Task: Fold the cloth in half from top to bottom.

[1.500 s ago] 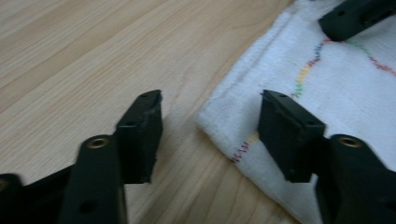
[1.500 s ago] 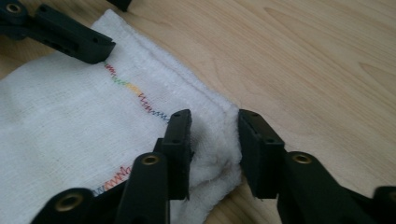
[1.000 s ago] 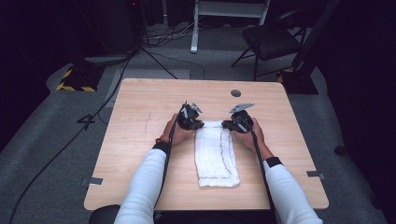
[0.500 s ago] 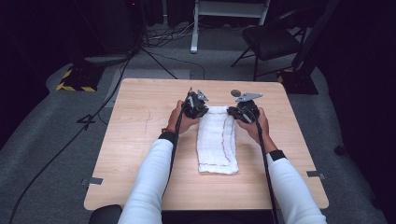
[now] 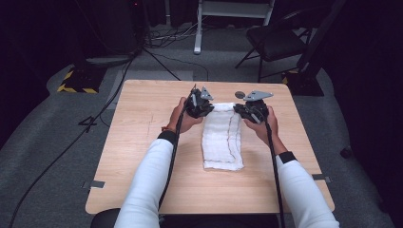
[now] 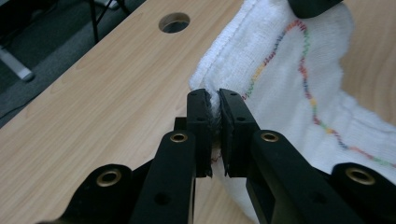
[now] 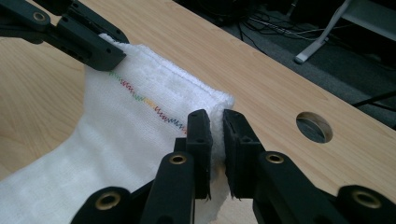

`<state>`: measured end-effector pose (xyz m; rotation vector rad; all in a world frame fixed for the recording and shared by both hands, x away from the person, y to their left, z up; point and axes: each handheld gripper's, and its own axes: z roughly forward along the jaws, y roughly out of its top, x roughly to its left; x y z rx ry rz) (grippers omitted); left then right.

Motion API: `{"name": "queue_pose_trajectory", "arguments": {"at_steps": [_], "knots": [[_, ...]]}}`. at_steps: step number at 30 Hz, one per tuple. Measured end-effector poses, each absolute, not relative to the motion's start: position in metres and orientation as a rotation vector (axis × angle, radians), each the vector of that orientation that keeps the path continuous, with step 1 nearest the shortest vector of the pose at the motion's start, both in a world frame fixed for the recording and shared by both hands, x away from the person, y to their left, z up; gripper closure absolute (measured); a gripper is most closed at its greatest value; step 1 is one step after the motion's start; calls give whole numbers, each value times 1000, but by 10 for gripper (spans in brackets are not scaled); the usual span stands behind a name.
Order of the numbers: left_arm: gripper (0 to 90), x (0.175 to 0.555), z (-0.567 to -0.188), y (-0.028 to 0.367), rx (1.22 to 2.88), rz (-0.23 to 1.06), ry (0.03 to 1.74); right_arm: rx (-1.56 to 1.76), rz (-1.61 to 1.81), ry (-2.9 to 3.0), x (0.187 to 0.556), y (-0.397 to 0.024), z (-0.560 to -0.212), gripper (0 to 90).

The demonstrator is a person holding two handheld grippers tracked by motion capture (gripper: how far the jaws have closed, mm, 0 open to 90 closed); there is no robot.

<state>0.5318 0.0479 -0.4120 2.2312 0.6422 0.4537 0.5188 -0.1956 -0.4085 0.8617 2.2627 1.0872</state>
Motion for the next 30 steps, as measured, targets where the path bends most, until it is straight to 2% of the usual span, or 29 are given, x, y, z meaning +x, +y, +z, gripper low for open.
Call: {"name": "queue_pose_trajectory", "arguments": {"at_steps": [14, 30], "knots": [[835, 490, -429, 68, 2212, 354, 536, 749, 1156, 2376, 484, -198, -422, 815], [832, 433, -448, 60, 2301, 303, 373, 636, 1199, 2532, 427, -213, -445, 814]]}}
